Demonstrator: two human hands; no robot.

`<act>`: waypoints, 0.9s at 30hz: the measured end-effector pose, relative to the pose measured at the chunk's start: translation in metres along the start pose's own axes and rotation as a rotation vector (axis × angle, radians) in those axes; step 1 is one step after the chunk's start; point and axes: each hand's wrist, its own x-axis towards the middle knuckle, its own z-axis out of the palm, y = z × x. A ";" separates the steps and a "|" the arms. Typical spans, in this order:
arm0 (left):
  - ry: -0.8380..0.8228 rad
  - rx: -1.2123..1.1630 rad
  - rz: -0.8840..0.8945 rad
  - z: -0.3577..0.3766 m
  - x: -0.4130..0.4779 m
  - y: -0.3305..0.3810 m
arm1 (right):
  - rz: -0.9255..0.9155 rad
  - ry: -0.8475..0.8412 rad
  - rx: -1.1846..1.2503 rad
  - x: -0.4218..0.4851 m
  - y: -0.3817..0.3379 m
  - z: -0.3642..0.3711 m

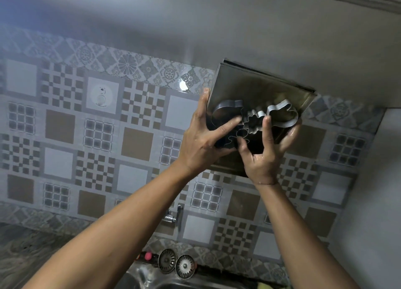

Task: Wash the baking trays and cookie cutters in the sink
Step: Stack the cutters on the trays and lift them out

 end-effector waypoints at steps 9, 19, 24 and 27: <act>-0.676 0.003 -0.604 -0.035 -0.083 0.032 | 0.607 -0.571 0.034 -0.083 -0.055 -0.033; -0.896 -0.205 -1.042 -0.126 -0.170 0.028 | 0.987 -1.095 0.014 -0.148 -0.143 -0.028; -1.001 -0.184 -1.011 -0.163 -0.142 0.019 | 1.014 -1.042 -0.030 -0.141 -0.176 -0.022; -0.981 -0.202 -0.997 -0.177 -0.144 0.012 | 1.023 -1.028 -0.075 -0.136 -0.196 -0.020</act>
